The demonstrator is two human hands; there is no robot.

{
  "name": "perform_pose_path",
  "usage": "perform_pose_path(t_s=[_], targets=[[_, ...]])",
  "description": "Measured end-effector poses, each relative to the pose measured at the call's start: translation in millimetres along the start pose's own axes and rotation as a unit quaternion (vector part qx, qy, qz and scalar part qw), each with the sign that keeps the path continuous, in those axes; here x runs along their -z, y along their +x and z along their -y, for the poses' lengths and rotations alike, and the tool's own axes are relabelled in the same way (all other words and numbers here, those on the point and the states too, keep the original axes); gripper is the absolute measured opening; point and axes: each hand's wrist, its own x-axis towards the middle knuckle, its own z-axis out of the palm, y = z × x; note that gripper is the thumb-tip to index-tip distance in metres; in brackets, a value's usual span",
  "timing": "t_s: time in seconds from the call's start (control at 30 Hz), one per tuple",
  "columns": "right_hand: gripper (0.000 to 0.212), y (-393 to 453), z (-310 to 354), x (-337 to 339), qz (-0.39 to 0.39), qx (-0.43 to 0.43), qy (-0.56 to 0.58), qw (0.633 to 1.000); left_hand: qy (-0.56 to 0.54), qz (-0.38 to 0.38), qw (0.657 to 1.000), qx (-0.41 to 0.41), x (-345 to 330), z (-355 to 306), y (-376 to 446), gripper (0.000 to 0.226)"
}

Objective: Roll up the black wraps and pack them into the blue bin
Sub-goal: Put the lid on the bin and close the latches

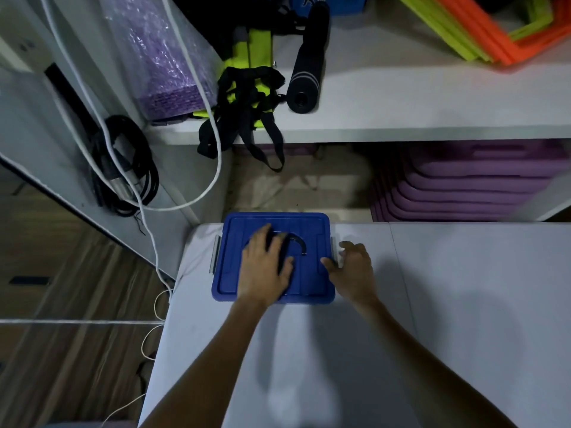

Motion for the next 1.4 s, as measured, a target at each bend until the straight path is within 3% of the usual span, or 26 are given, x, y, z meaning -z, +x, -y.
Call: perform_pose_path(t_s=[0.07,0.13,0.23,0.33,0.47,0.63,0.7,0.77,0.83,0.9,1.03,1.13,1.3,1.4], targets=[[0.036,3,-4,-2,0.048,-0.056,0.023,0.997,0.039,0.085,0.996,-0.012,-16,-8,-3,0.064],[0.036,5,-7,-3,0.091,-0.076,0.046,0.992,0.085,0.117,0.989,-0.013,-27,-8,-5,0.069],[0.035,3,-5,0,0.061,-0.028,0.036,0.997,0.109,0.117,0.987,-0.007,-34,-7,-7,0.07],[0.023,-5,2,-3,0.023,0.033,-0.047,0.998,0.113,0.119,0.986,0.001,-34,-7,-7,0.07],[0.031,-13,6,-9,-0.005,0.093,-0.173,0.981,0.108,0.124,0.986,0.001,-32,-8,-6,0.07],[0.041,-15,9,-11,0.029,0.116,-0.186,0.975,0.113,0.122,0.986,0.005,-33,-10,-5,0.07],[0.039,-17,14,-11,0.038,0.133,-0.201,0.97,0.114,0.121,0.986,0.007,-33,-11,-5,0.07],[0.029,-16,16,-9,0.021,0.149,-0.141,0.978,0.113,0.119,0.986,0.011,-34,-11,-5,0.07],[0.019,-9,12,-4,-0.009,0.126,-0.029,0.992,0.11,0.12,0.987,0.012,-35,-11,-4,0.07],[0.029,0,5,-1,-0.028,0.054,0.08,0.995,0.107,0.121,0.987,0.011,-34,-10,-4,0.07],[0.009,18,1,3,0.033,-0.177,0.271,0.946,0.109,0.12,0.987,0.01,-34,-10,-5,0.07],[0.007,26,2,0,0.093,-0.184,0.258,0.944,0.105,0.12,0.987,0.009,-35,-10,-5,0.07],[0.017,25,11,-7,0.075,-0.142,0.146,0.976,0.105,0.141,0.984,0.012,-33,-10,-3,0.071],[0.022,26,7,0,0.095,-0.112,0.102,0.984,0.048,0.145,0.988,-0.001,-23,-11,0,0.07]])
